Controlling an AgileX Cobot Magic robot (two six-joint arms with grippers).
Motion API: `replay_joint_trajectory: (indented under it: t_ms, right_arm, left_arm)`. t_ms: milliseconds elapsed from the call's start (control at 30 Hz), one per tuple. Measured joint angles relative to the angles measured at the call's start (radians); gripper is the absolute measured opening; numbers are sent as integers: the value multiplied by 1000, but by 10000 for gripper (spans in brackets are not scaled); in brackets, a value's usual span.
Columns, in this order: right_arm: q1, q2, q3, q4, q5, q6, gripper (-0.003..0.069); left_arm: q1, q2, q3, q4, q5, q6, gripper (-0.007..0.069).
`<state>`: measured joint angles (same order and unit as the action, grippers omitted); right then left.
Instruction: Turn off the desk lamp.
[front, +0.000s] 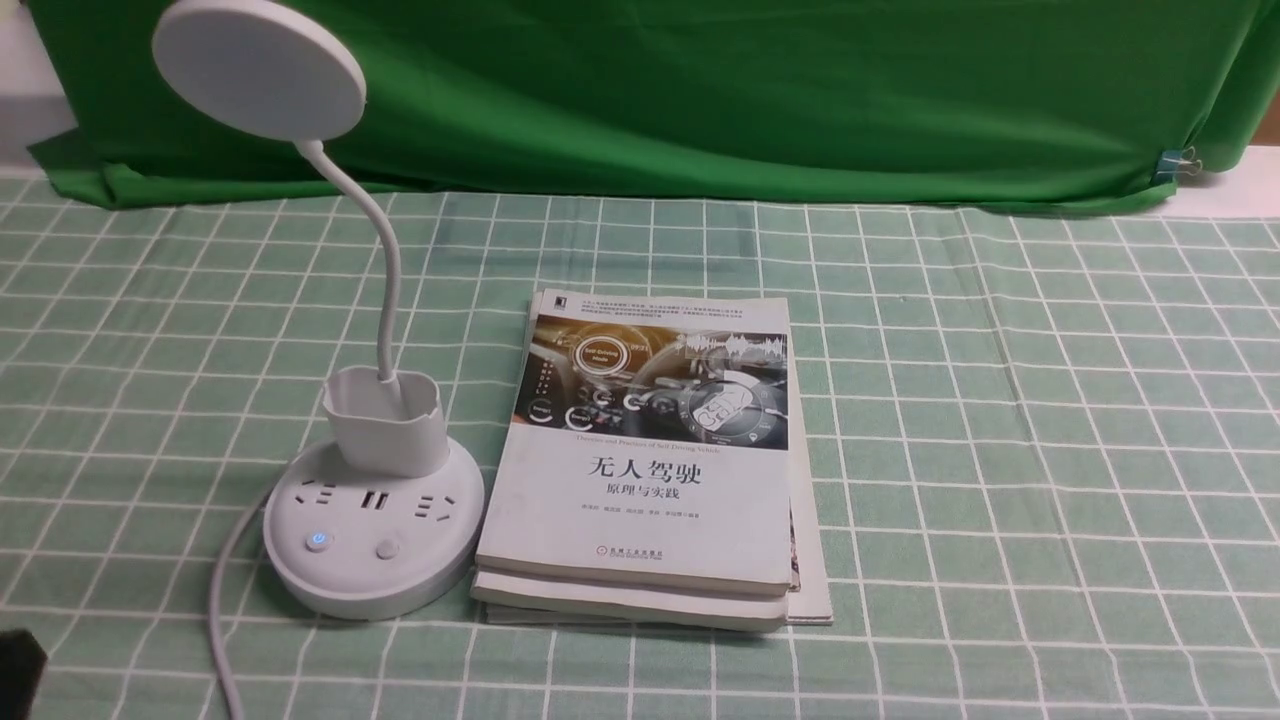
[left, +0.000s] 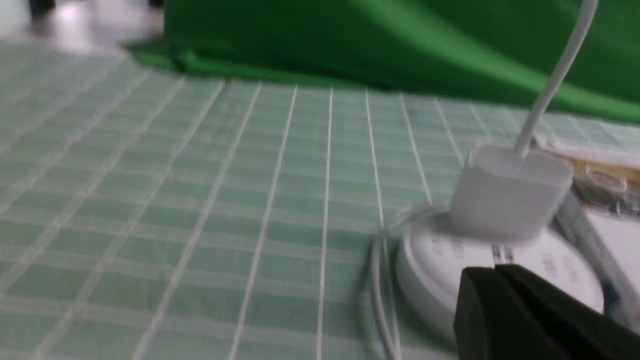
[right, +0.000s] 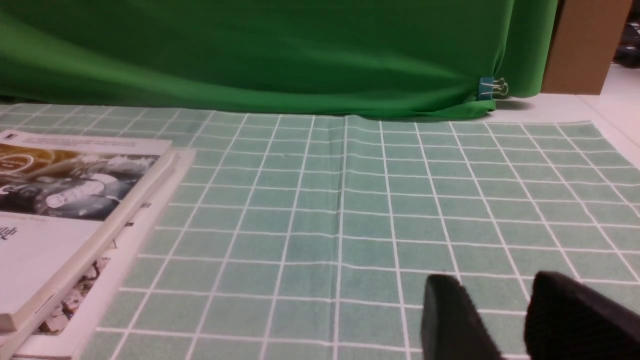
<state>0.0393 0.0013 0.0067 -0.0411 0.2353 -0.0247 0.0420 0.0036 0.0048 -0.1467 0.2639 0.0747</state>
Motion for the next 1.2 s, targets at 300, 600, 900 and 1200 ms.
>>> replay_joint_trajectory:
  t_ms: [300, 600, 900, 1200]
  right_arm:
    - [0, 0, 0, 0, 1, 0, 242]
    - [0, 0, 0, 0, 1, 0, 242]
    - [0, 0, 0, 0, 1, 0, 242]
    - [0, 0, 0, 0, 0, 0, 242]
  left_arm:
    - [0, -5, 0, -15, 27, 0, 1]
    - [0, -5, 0, -15, 28, 0, 1]
    - [0, -5, 0, -15, 28, 0, 1]
    - [0, -5, 0, -15, 28, 0, 1]
